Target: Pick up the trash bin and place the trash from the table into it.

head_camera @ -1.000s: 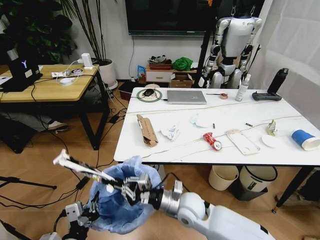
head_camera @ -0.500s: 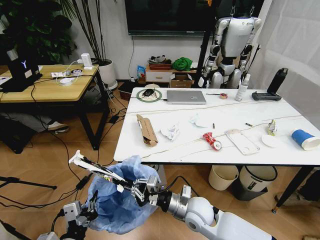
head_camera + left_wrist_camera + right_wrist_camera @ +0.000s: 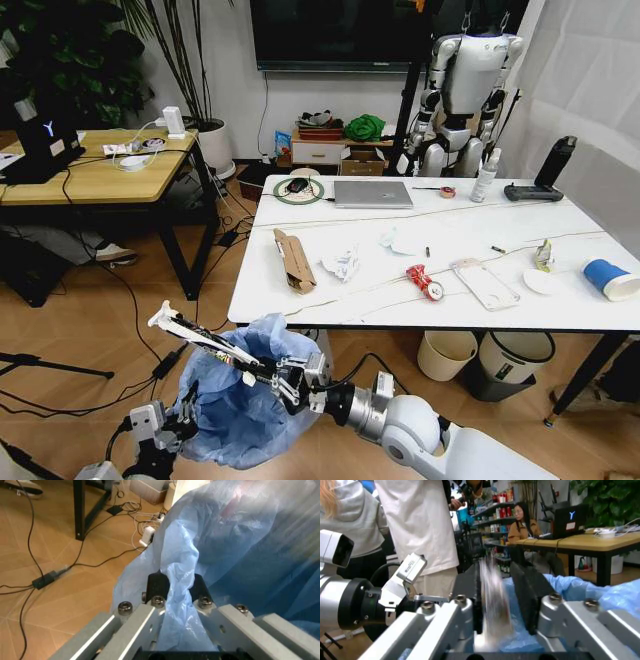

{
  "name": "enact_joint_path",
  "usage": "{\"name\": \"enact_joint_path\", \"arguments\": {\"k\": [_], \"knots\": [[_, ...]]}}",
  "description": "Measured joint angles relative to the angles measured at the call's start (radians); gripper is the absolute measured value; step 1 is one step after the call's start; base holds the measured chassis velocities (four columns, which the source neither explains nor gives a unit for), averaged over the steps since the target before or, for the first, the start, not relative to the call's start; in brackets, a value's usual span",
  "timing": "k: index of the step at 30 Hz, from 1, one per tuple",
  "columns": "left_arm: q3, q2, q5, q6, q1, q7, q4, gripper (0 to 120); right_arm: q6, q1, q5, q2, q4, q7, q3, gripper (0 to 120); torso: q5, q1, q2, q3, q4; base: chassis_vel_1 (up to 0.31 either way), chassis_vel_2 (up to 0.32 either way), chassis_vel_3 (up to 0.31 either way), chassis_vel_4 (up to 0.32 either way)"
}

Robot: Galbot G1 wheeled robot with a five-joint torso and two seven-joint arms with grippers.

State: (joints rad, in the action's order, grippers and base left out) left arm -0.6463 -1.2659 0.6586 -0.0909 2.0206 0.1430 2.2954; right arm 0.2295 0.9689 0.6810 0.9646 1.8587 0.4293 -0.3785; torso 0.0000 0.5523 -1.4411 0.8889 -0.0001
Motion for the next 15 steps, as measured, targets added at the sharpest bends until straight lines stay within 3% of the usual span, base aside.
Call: {"name": "enact_joint_path", "arguments": {"k": [1, 7, 9, 10, 14, 15], "knots": [[0.0, 0.0, 0.0, 0.0, 0.0, 0.0, 0.0, 0, 0.0, 0.0, 0.0, 0.0, 0.0, 0.0, 0.0, 22, 0.0, 0.0, 0.0, 0.0, 0.0, 0.0, 0.0, 0.0, 0.0], [0.001, -0.004, 0.0, -0.002, -0.001, 0.001, 0.0, 0, -0.013, -0.008, 0.078, 0.024, 0.03, 0.01, 0.077, 52, 0.0, 0.0, 0.0, 0.0, -0.0002, 0.0, 0.0, 0.0, 0.0], [0.001, -0.005, -0.001, -0.002, -0.001, 0.001, -0.001, 0, -0.03, -0.022, 0.097, 0.037, 0.033, -0.018, 0.09, 54, -0.0001, 0.0, 0.0, 0.0, -0.0001, 0.0, 0.0, 0.0, 0.0], [0.001, -0.006, -0.002, -0.002, -0.001, 0.001, -0.001, 0, -0.047, -0.035, 0.102, 0.049, 0.033, -0.064, 0.095, 58, -0.0001, 0.0, 0.0, 0.0, 0.0, 0.0, 0.0, 0.0, 0.0], [0.002, -0.015, -0.008, -0.002, 0.006, 0.001, 0.001, 0, -0.151, -0.146, 0.006, 0.146, -0.01, -0.484, 0.062, 77, -0.0002, 0.0, 0.0, 0.0, 0.0, 0.0, 0.0, 0.0, 0.0], [0.002, -0.015, -0.008, -0.002, 0.006, 0.001, 0.001, 0, -0.151, -0.146, 0.006, 0.146, -0.01, -0.484, 0.062, 77, -0.0002, 0.0, 0.0, 0.0, 0.0, 0.0, 0.0, 0.0, 0.0]]}}
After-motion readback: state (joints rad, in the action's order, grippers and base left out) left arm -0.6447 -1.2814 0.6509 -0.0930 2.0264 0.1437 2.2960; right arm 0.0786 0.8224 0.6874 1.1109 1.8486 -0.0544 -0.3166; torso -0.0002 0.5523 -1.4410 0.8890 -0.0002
